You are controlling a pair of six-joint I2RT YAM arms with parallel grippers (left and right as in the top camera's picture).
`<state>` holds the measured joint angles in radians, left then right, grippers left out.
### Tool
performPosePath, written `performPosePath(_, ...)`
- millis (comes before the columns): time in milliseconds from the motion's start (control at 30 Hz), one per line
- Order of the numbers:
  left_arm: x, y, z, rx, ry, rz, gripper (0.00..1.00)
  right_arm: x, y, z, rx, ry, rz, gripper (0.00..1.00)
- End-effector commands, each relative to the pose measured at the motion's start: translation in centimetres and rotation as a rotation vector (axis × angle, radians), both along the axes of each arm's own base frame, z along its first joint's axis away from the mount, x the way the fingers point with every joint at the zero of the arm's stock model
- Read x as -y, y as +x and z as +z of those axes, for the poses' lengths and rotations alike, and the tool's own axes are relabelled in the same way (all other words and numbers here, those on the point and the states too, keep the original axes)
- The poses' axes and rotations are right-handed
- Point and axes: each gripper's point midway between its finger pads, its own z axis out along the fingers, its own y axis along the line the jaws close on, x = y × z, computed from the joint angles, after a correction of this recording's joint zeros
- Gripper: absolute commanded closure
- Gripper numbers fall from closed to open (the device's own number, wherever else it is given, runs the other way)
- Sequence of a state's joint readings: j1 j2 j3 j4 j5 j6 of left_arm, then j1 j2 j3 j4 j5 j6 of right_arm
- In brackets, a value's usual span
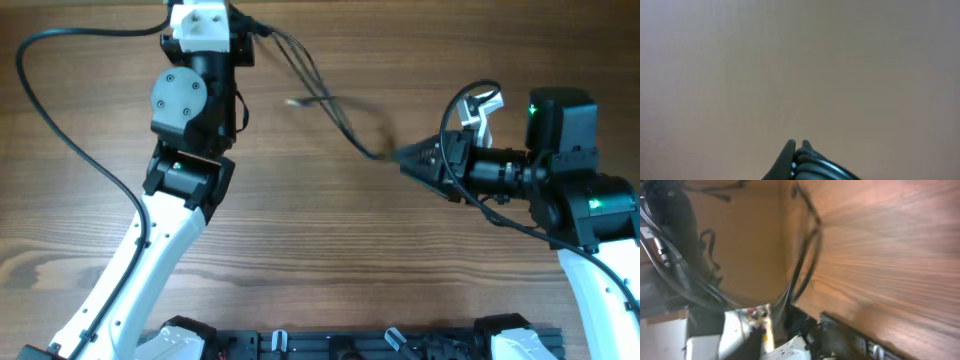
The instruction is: Untangle cables
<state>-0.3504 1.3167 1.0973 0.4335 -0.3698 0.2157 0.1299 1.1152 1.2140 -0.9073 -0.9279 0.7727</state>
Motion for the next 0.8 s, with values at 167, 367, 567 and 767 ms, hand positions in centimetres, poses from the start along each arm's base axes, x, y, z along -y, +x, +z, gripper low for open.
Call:
performPosePath(167, 4.8, -1.0, -5.3, -0.225, 0.089, -0.085, 0.96, 2.4, 1.3, -2.4, 0.037, -0.195, -0.117, 0.00)
performPosePath(367, 7.2, -2.5, -10.1, -0.418, -0.029, -0.146, 0.96, 2.7, 1.0, -2.8, 0.154, -0.274, -0.031, 0.01)
performPosePath(567, 10.3, -5.8, -14.2, -0.609, -0.060, -0.224, 0.96, 2.7, 0.4, -3.2, 0.273, -0.344, 0.082, 0.00)
performPosePath(767, 16.5, -12.4, -18.1, -0.796, 0.065, -0.441, 0.96, 1.5, -1.6, -2.5, 0.472, -0.331, 0.290, 0.00)
